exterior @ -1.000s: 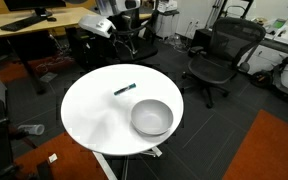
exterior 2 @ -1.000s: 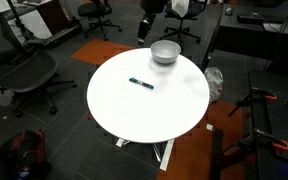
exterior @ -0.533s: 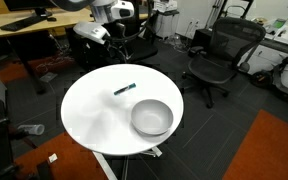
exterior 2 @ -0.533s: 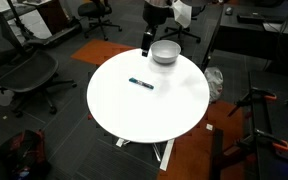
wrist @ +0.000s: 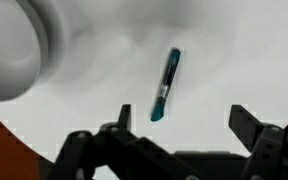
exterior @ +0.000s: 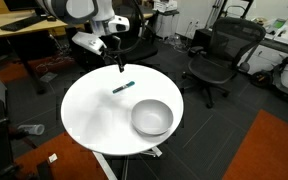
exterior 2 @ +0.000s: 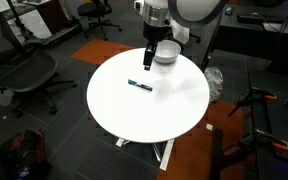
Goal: Take the marker from the white bowl and put it on the table then put it in the white bowl then put it on the table
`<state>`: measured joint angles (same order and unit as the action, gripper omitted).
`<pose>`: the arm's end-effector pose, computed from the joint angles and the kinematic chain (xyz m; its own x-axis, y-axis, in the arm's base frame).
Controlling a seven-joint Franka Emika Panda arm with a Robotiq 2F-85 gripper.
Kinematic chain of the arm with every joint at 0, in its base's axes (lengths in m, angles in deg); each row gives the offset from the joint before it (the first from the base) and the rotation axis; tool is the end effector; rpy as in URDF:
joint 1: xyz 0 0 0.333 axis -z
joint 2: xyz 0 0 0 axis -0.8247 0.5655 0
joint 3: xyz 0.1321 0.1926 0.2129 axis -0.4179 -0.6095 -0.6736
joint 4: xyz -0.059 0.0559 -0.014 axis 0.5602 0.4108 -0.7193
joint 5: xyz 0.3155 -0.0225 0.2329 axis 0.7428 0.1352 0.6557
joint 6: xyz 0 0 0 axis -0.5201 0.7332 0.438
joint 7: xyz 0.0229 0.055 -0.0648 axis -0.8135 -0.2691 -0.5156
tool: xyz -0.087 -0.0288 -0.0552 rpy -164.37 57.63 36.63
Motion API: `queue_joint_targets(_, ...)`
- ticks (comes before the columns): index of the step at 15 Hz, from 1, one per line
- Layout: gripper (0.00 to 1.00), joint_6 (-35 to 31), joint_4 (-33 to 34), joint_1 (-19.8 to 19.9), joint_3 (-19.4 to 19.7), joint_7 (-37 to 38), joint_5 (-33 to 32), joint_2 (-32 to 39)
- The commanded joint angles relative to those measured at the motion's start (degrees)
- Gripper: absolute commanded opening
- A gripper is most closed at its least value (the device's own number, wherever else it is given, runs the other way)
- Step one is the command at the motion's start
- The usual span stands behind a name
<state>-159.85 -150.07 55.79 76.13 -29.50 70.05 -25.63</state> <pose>0.6148 0.0044 0.2700 0.9704 0.1835 0.1573 0.1786 -0.9829 0.0449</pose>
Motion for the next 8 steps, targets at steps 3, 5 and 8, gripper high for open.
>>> queue_joint_targets(3, 1.00, 0.7, 2.4, -2.5, 1.1, 6.5, -1.9, 4.1)
queue_joint_targets(5, 1.00, 0.7, 3.7, -2.9, 1.5, 8.3, -2.0, 6.0)
queue_joint_targets(8, 1.00, 0.8, 6.1, -3.0, 1.8, 9.6, -1.7, 8.9)
